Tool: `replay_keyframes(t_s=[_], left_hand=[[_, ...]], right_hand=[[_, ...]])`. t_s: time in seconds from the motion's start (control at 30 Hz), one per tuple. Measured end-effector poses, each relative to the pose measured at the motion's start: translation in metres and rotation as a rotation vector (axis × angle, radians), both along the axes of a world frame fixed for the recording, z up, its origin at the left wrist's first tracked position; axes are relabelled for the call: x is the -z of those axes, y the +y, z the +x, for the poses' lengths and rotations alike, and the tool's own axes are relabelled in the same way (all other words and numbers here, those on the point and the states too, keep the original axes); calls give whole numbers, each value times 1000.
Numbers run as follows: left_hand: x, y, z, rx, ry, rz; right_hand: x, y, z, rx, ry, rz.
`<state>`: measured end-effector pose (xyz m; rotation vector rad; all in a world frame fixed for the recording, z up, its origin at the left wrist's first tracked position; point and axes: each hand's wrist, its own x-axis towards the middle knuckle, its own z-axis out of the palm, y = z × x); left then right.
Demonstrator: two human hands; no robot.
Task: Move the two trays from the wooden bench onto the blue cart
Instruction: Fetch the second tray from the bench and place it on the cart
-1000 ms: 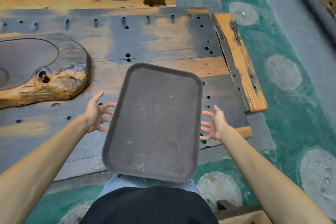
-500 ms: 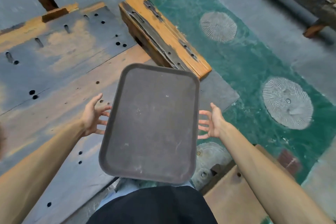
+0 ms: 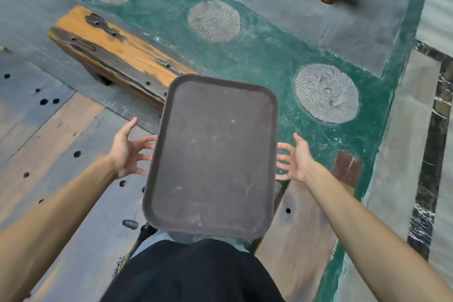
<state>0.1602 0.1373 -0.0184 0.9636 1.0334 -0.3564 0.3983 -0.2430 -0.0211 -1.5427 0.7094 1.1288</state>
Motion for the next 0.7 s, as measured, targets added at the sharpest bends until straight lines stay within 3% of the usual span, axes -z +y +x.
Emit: replay_keyframes(t_s=[0.33, 0.7], left_hand=[[-11, -48, 195, 206, -73, 13], [10, -113, 440, 353, -76, -28]], right_hand=[[2, -88, 88, 304, -107, 56], [7, -156, 238, 511, -197, -32]])
